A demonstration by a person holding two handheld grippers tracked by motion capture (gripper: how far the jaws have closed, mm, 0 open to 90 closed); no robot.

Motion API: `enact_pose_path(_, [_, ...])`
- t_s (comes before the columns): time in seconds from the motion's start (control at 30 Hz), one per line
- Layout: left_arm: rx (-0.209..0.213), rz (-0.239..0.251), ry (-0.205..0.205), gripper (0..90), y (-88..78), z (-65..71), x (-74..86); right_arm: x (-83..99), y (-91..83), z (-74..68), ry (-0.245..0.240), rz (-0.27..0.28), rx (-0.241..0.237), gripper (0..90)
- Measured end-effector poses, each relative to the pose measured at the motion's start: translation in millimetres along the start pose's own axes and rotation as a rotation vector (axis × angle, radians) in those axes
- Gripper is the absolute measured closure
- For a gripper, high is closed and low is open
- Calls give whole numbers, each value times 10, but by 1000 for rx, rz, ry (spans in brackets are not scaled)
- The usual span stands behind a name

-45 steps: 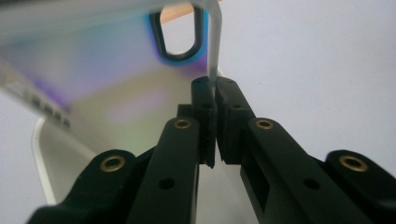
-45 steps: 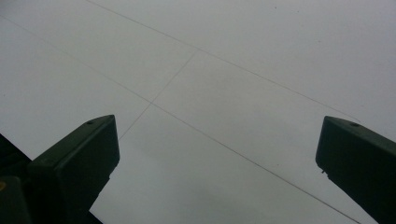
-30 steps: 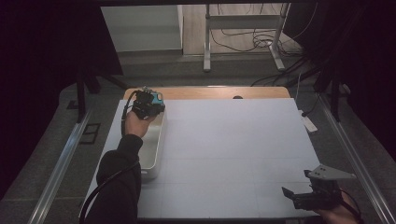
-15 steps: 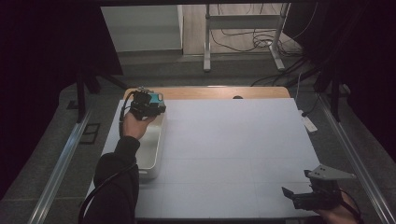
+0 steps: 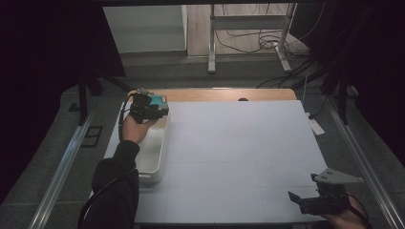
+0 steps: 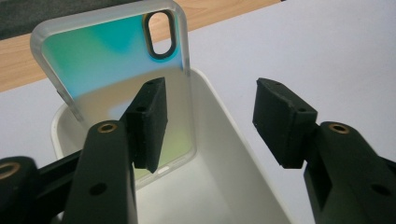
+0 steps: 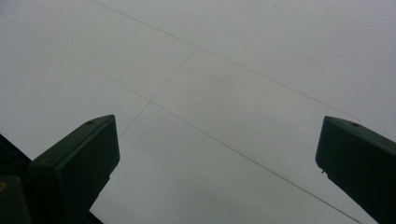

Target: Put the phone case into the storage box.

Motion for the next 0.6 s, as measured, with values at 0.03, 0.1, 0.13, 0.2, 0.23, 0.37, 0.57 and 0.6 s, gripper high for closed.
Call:
enact_pose_path(0.03, [1,1,0,435,-2,1,1,0,0,0,0,0,0,0])
enact_pose_path(0.1, [0,3,1,419,-7,4,3,0,0,0,0,0,0,0])
enact_pose_path(0.13, [0,4,0,412,-10,6,3,0,0,1,0,0,0,0])
enact_pose_path(0.2, [0,8,0,393,-18,5,4,0,1,1,1,-1,0,0])
enact_pose_path(0.23, [-3,11,-1,383,-24,5,4,0,1,1,0,-1,0,0])
enact_pose_path(0.37, [3,22,-8,346,-46,6,5,0,1,-1,0,-1,1,0])
enact_pose_path(0.57, [11,32,-11,298,-84,18,1,0,2,-2,-1,-3,1,0])
enact_pose_path(0.6, [11,34,-10,288,-92,19,0,0,3,-2,-2,-3,1,0])
Point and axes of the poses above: each handheld gripper's, and its own axes: y roughly forward along the jaws, x roughly out of its underside, z roughly to its right, the point moved 4 cm from there along y, roughly forward along the jaws, and after that the axes turned 7 degrees about -z, right-handed, at the moved point
